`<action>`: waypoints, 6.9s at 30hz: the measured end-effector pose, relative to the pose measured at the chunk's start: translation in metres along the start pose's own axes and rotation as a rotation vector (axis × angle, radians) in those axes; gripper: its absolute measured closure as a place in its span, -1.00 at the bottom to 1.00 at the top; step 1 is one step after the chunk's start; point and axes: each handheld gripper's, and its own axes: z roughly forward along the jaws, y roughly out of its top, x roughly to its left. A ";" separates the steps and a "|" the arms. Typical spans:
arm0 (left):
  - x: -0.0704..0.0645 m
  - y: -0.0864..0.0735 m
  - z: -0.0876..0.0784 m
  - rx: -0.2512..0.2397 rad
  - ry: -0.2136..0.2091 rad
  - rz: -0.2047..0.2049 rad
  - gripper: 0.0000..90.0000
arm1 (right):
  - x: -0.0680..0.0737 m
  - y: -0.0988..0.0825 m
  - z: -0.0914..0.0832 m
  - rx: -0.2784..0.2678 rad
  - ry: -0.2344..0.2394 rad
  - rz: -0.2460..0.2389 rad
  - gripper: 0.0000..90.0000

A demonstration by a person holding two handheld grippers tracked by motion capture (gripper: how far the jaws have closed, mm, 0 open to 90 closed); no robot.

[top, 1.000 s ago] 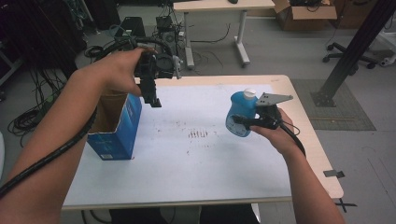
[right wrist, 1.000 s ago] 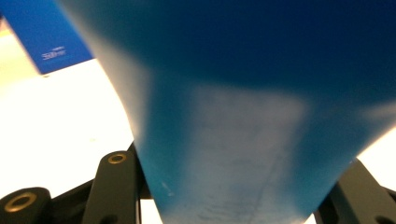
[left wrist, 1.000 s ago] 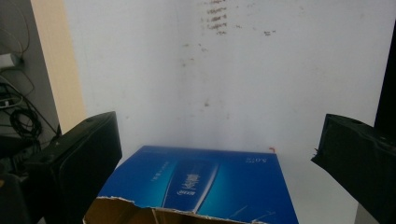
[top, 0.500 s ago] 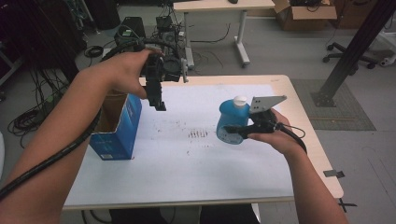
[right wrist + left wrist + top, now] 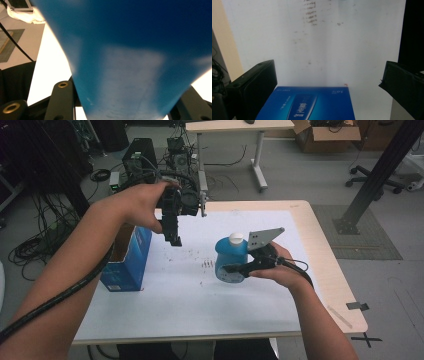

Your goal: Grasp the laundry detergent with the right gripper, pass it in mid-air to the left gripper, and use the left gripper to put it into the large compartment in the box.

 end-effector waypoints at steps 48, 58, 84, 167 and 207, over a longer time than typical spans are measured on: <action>-0.025 0.020 0.037 -0.019 -0.077 0.063 -0.99 | 0.013 0.036 0.080 -0.003 0.090 -0.035 0.03; -0.027 0.026 0.035 -0.022 -0.055 0.084 -0.97 | 0.013 0.040 0.080 -0.015 0.088 -0.037 0.03; -0.031 0.034 0.036 -0.031 -0.025 0.103 -0.72 | 0.012 0.041 0.073 -0.029 0.066 -0.038 0.03; -0.029 0.050 0.020 0.098 -0.044 -0.014 -0.13 | 0.017 0.028 0.052 -0.245 0.042 0.068 -1.00; 0.026 -0.041 -0.043 0.132 -0.072 -0.962 -0.14 | -0.029 0.018 -0.060 0.109 -0.083 0.012 -0.99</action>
